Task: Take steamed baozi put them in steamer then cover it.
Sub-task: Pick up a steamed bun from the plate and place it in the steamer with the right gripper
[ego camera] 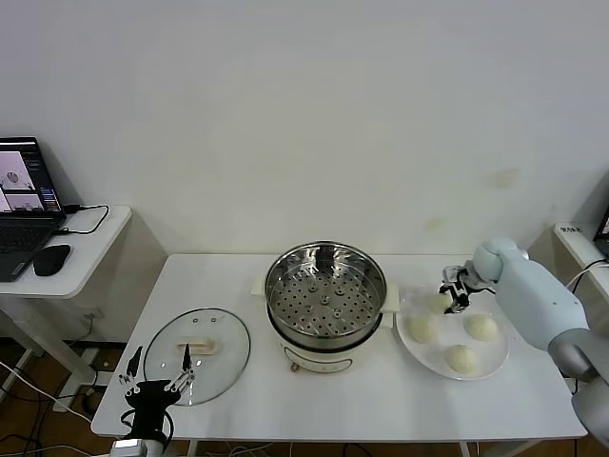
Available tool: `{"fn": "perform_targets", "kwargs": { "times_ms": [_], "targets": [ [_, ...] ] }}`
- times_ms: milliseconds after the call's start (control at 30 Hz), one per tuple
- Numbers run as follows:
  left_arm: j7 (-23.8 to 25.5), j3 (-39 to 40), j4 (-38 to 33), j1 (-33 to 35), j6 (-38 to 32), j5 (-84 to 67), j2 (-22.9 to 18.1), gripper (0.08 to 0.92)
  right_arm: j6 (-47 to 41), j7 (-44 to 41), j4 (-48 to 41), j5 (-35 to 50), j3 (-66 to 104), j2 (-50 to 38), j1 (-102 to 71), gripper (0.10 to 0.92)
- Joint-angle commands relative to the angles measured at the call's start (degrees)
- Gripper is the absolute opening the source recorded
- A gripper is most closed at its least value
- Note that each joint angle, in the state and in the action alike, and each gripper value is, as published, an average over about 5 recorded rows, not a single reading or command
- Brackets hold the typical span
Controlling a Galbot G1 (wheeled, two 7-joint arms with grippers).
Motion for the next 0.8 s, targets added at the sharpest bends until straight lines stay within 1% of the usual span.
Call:
{"fn": "perform_targets", "kwargs": {
  "times_ms": [33,233,367,567,800],
  "targets": [
    [0.04,0.0,-0.1,0.02,0.09,-0.14,0.22,0.823,-0.75,-1.24,7.77,6.74,-3.59,-4.73,2.79,0.546],
    [0.16,-0.01,-0.35,-0.05,0.33,-1.66,0.73,0.823,-2.73,-2.87,17.36,18.8,-12.51,-11.37,14.42,0.555],
    [0.25,0.34,-0.65,-0.2,0.27,-2.3,0.71,0.823,-3.33,-3.39,20.84,24.77,-18.86,-12.65,23.31,0.559],
    [0.25,0.32,-1.14,-0.21,0.2,-2.61,0.8,0.823,-3.5,-3.45,24.54,33.06,-26.84,-9.84,36.27,0.56],
    [0.21,-0.43,-1.33,-0.17,0.11,-3.01,0.71,0.823,-2.73,-1.29,27.26,38.82,-33.43,-1.79,42.66,0.56]
  ]
}}
